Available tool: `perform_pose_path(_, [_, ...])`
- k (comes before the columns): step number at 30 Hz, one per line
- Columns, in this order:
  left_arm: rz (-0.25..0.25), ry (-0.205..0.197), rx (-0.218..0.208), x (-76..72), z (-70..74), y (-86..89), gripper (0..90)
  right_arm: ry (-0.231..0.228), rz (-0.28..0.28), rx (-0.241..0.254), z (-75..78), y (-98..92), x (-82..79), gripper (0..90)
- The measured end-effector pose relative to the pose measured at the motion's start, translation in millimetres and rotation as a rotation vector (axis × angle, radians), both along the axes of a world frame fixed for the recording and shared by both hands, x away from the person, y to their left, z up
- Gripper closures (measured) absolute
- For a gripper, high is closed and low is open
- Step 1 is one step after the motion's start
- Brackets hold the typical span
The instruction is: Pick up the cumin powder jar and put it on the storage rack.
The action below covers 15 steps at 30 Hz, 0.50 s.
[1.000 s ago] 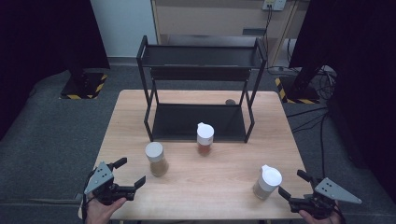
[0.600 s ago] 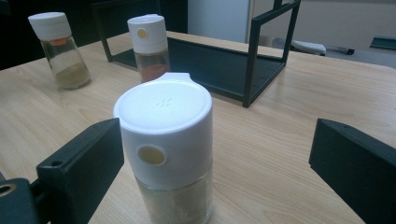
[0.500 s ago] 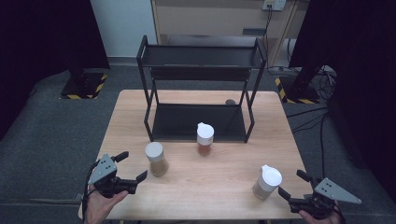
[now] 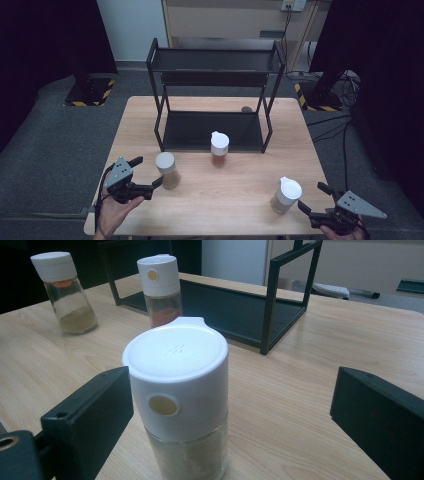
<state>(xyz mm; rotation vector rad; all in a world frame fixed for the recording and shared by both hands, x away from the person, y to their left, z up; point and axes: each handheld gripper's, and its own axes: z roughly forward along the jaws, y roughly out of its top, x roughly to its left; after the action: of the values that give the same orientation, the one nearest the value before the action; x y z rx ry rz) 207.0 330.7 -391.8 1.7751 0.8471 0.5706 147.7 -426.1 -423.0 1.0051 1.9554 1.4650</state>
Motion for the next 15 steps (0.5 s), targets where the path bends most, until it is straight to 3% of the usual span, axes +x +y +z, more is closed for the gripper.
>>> perform_pose_path(11, [0.015, 0.018, 0.018, 13.8, -3.6, -14.3, 2.9, 0.001, -0.001, -0.001, 0.4, -0.1, -0.4, 4.0])
perform_pose_path(15, [0.023, 0.025, 0.004, 19.4, -8.2, -18.6, 2.9, 0.001, -0.001, 0.001, 0.3, -0.4, -0.4, 4.0])
